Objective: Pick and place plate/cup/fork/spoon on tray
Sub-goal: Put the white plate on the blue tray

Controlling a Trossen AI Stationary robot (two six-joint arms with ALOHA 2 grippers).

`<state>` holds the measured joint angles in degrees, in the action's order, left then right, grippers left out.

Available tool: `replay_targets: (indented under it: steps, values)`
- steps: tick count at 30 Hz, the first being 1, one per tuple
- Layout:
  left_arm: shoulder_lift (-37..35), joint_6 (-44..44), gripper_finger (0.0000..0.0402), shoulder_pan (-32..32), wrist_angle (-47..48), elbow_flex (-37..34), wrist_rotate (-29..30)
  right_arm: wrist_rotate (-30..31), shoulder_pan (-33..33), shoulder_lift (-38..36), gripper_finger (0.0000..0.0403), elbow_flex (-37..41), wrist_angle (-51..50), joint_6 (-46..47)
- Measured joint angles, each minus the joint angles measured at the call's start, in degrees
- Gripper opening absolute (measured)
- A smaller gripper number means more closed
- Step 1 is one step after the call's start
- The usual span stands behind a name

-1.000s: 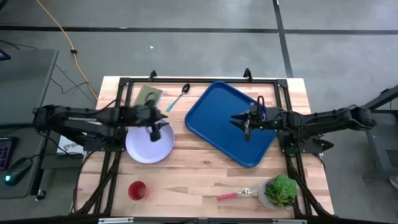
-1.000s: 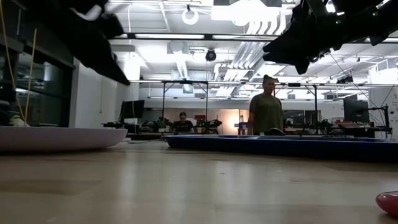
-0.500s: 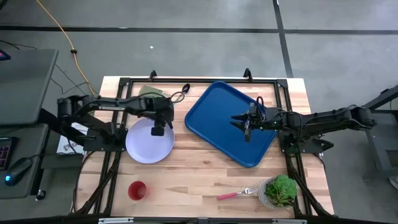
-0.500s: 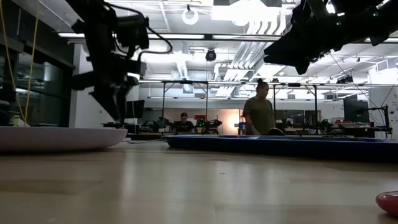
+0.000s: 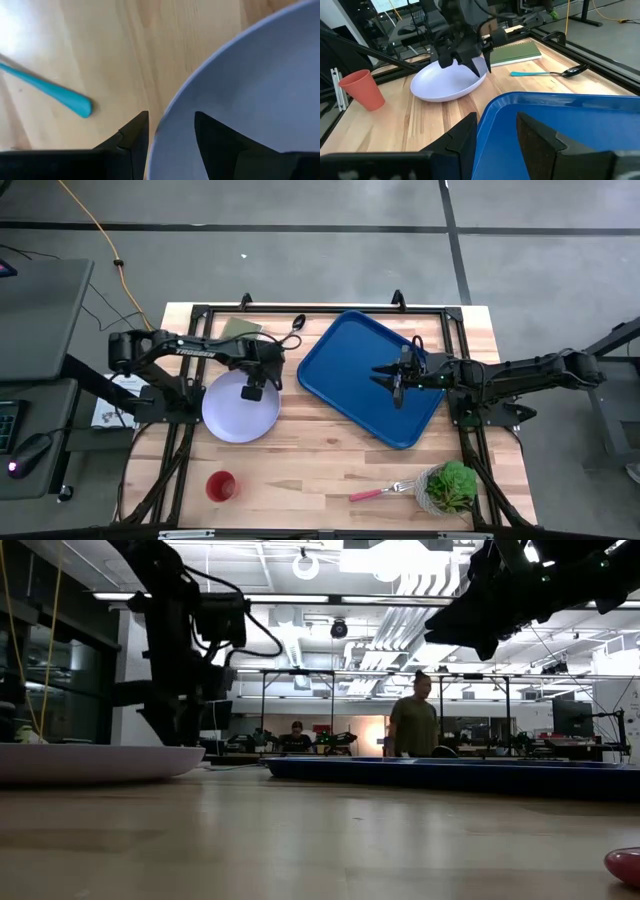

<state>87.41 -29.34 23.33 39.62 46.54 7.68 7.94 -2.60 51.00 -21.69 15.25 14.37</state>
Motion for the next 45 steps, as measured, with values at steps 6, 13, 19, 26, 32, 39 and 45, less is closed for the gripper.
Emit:
replay_targets:
  steps: [6,13,19,26,32,39,45]
  values:
    - [3.7,0.0,0.0138,1.3,-0.9,0.0,0.3,0.0,0.0,0.0,0.0130,0.0,0.0,0.1]
    - [4.3,-2.9,0.0101,1.6,-0.4,0.1,-0.2,0.0,0.0,0.0,0.0130,0.0,-0.1,0.1]
    - [2.0,-1.7,0.0010,2.3,4.5,4.1,-1.6,0.0,0.0,0.0,0.0130,0.0,-0.1,0.1]
    - [-2.9,0.8,0.0002,2.5,11.8,12.4,-2.7,0.0,0.0,0.0,0.0130,0.0,-0.2,0.1]
    - [-8.3,6.1,0.0000,2.5,10.8,20.5,-5.0,-2.9,0.0,-0.2,0.0130,0.0,1.0,0.1]
    - [-6.0,13.5,0.0000,0.7,1.2,25.7,-2.0,-10.2,0.0,-4.0,0.0130,0.0,11.4,-3.0]
    - [2.0,21.1,0.0000,-0.5,-8.6,28.7,-2.2,-10.6,0.0,-8.6,0.0130,0.0,13.4,-4.2]
